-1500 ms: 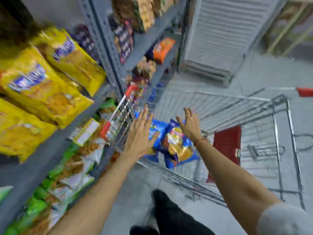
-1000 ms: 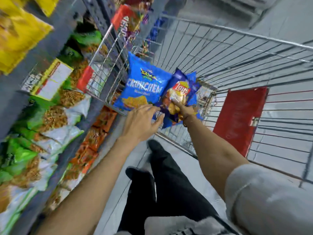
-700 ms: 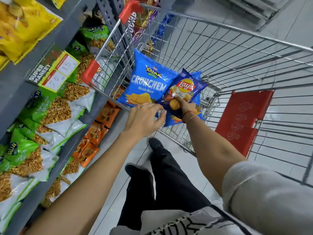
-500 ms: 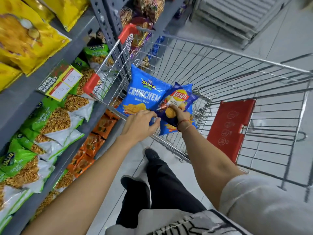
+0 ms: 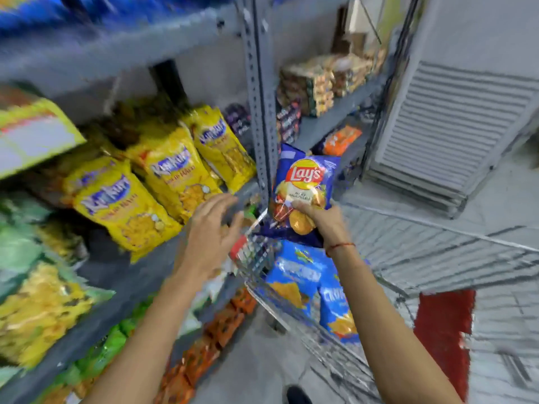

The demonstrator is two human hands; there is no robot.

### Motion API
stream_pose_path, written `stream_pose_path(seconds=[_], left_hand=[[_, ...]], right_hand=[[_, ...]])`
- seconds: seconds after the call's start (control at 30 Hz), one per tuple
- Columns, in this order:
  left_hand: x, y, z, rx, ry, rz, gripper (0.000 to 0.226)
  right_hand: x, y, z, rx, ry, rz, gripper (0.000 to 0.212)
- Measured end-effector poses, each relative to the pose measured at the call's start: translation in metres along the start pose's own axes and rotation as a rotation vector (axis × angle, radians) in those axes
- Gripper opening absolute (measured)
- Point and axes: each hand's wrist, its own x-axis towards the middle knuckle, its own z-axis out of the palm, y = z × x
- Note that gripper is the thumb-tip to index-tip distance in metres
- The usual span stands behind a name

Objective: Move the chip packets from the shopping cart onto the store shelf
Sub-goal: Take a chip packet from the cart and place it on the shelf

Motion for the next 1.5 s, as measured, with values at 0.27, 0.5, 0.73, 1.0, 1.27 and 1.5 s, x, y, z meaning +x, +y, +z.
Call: stream_pose_path(seconds=[0.27, 0.5, 0.73, 1.0, 1.27, 1.5], left_hand=[[-0.010, 0.011, -0.221, 0.343, 0.636, 0.073, 0.032], [-0.082, -0.019, -0.348, 0.624, 0.865, -0.165, 0.042], [-0.152, -0.058, -0.396, 0.797, 0.797, -0.428, 0.059], [-0.182, -0.071, -0.420, 0.820, 0.674, -0.613, 0.073], [-0.196, -0.081, -0.417, 0.873, 0.602, -0.636, 0.062], [-0.198, -0.085, -0.413, 0.863, 0.624, -0.638, 0.060]], right_hand=[[-0.073, -0.139, 0.110, 0.164, -0.375, -0.356, 0.035], [-0.152, -0.220, 0.206, 0.265, -0.675, -0.545, 0.031], [-0.232, -0.240, 0.325, 0.304, -0.971, -0.565, 0.047], [-0.318, -0.216, 0.445, 0.221, -1.150, -0.592, 0.057], [-0.363, -0.176, 0.511, 0.087, -1.171, -0.636, 0.063], [-0.375, -0.150, 0.539, -0.041, -1.188, -0.675, 0.112]])
